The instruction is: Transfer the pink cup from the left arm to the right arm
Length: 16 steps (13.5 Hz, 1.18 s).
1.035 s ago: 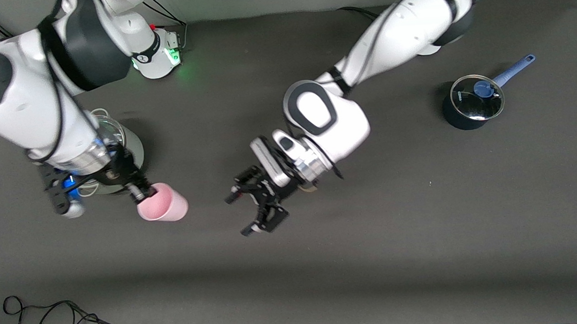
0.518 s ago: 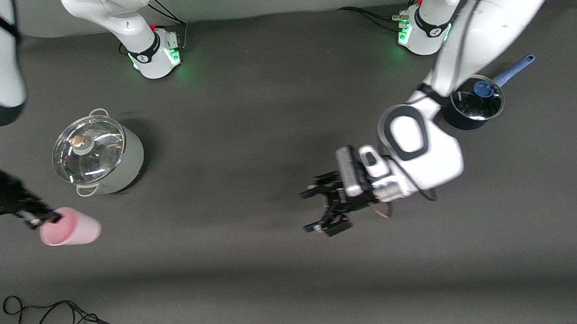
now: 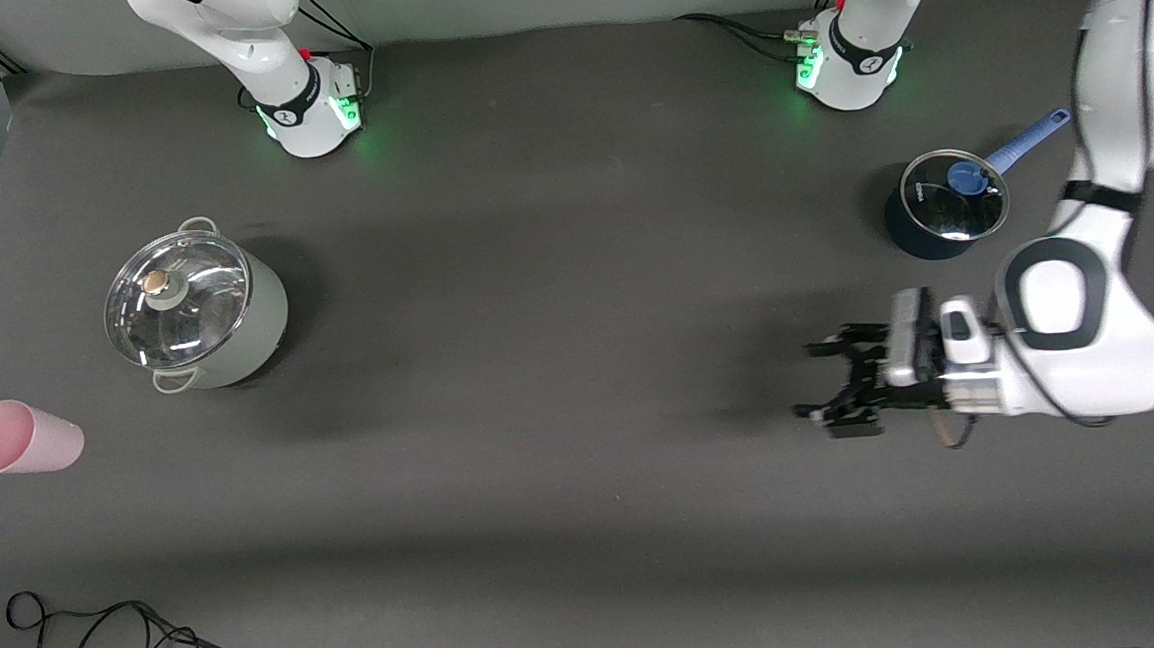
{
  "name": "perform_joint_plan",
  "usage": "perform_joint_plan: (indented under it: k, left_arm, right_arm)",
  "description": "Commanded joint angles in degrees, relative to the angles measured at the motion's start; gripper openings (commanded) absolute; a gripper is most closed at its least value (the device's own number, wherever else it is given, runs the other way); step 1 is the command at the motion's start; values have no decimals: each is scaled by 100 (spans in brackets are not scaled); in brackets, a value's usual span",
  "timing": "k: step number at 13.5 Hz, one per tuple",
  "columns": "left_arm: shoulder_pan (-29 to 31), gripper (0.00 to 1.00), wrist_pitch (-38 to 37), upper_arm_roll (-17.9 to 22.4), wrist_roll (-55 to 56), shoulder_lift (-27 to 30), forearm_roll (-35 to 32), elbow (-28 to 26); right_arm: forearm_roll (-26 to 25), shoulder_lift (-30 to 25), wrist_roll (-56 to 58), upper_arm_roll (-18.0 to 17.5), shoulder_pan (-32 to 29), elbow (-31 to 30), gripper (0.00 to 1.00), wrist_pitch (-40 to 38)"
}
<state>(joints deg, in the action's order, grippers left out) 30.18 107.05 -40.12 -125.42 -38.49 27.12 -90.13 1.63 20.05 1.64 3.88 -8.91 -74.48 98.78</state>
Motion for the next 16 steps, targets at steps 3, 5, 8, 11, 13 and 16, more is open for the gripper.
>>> perform_joint_plan:
  k: [3,5,8,11,13,16]
  left_arm:
    - [575,100,-1273,22,719,596,-1601,-31]
    - [716,100,-1642,22,1141,903,-2269,-22]
    - [761,100,-2153,22,2168,1675,-3191,49]
    - [761,100,-2346,22,2977,2169,-3800,118]
    - [770,100,-2749,22,3854,2196,-3916,512]
    - [682,100,-3181,-30,5778,2196,-4135,1023]
  right_arm:
    - [82,718,1309,-45,-49,-22,0,255]
    - [100,982,1435,-45,-128,-49,0,588]
    - [109,1483,1453,-54,-146,-58,0,1274]
    - [109,1957,1479,-62,-146,-67,0,1924]
    - [118,2169,1532,-89,-155,-162,0,2241]
    - [127,2179,1559,-106,-146,-750,0,3039]
